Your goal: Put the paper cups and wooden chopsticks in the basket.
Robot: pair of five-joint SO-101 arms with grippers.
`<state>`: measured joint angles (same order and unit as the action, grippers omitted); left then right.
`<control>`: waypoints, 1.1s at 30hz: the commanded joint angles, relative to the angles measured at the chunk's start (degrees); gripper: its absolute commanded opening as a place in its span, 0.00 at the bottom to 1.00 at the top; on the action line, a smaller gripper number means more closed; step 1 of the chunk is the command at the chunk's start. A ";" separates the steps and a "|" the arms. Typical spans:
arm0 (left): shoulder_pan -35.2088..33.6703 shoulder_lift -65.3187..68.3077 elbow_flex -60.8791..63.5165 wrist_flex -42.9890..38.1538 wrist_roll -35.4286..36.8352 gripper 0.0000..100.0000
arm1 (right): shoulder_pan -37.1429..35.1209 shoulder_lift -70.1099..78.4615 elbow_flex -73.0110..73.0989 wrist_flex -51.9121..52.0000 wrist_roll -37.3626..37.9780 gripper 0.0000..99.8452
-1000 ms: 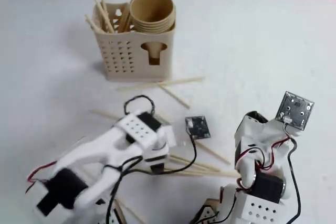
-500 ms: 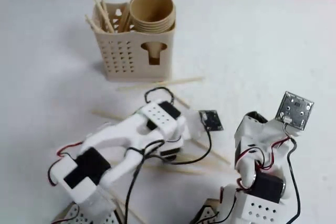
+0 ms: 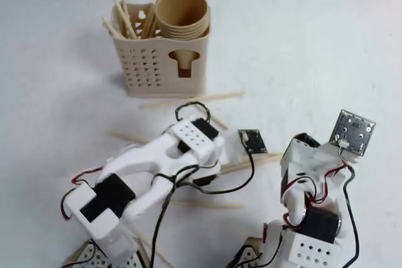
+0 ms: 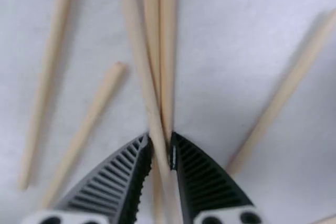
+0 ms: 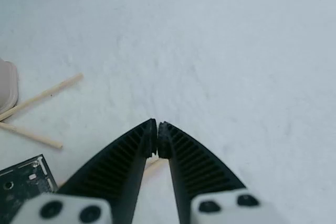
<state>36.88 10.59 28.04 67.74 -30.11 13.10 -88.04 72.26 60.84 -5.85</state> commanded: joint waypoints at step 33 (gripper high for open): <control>0.04 -1.80 -3.96 -1.76 2.81 0.13 | 0.57 -3.82 0.26 0.92 -0.09 0.02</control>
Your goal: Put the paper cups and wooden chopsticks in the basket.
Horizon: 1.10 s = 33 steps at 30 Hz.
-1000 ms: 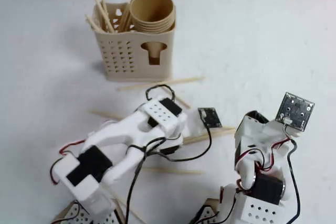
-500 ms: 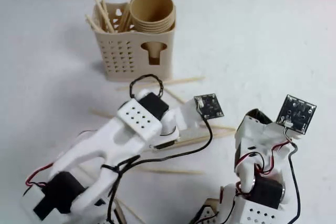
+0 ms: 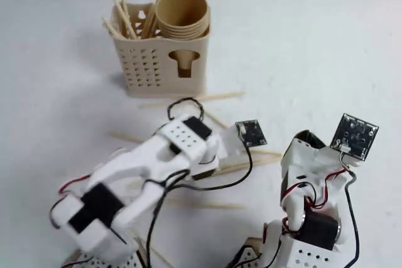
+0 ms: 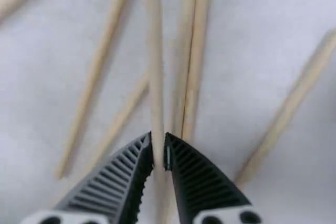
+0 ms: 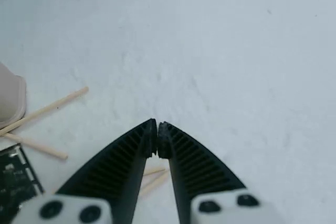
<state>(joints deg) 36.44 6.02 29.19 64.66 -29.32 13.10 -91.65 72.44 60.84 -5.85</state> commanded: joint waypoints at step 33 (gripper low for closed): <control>7.08 5.41 -10.02 3.43 9.32 0.22 | 0.57 -0.22 0.09 0.92 0.00 0.02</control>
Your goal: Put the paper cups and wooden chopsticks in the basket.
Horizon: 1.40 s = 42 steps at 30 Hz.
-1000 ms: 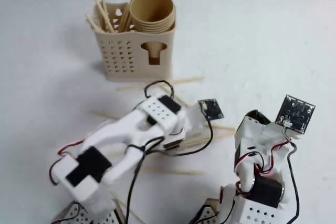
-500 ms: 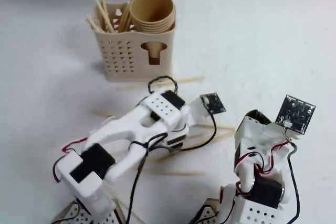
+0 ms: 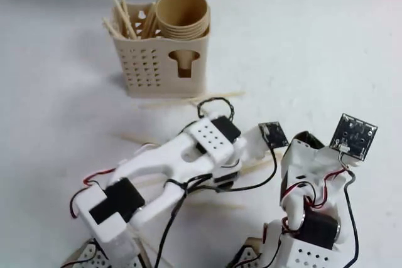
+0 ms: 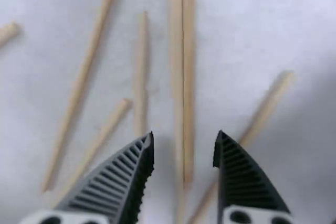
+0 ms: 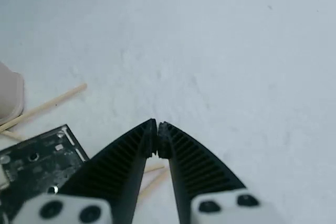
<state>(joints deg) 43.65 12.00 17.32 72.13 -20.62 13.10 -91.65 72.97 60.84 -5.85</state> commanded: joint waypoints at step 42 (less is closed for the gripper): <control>-10.95 -28.35 -0.26 6.24 -1.76 0.02 | 0.57 -0.22 -0.44 0.92 0.00 0.02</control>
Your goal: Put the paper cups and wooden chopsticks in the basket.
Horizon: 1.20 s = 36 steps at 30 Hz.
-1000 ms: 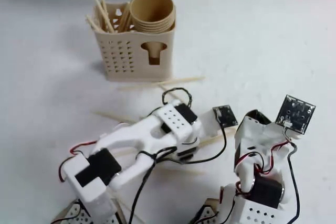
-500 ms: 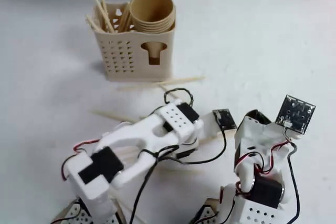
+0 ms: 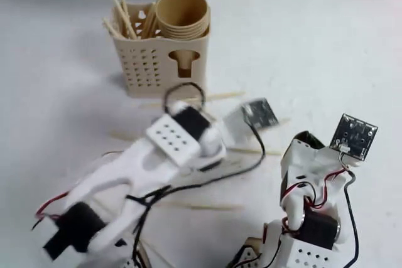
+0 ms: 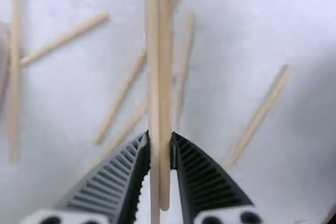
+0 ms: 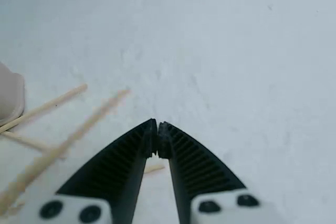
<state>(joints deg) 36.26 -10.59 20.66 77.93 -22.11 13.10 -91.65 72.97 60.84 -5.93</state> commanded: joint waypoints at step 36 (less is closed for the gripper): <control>-31.43 -18.07 1.05 -70.51 16.35 0.02 | 0.48 -0.22 0.44 0.57 0.09 0.02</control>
<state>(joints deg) 5.49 -26.42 19.08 13.14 -6.29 13.10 -91.65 73.67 60.84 -5.93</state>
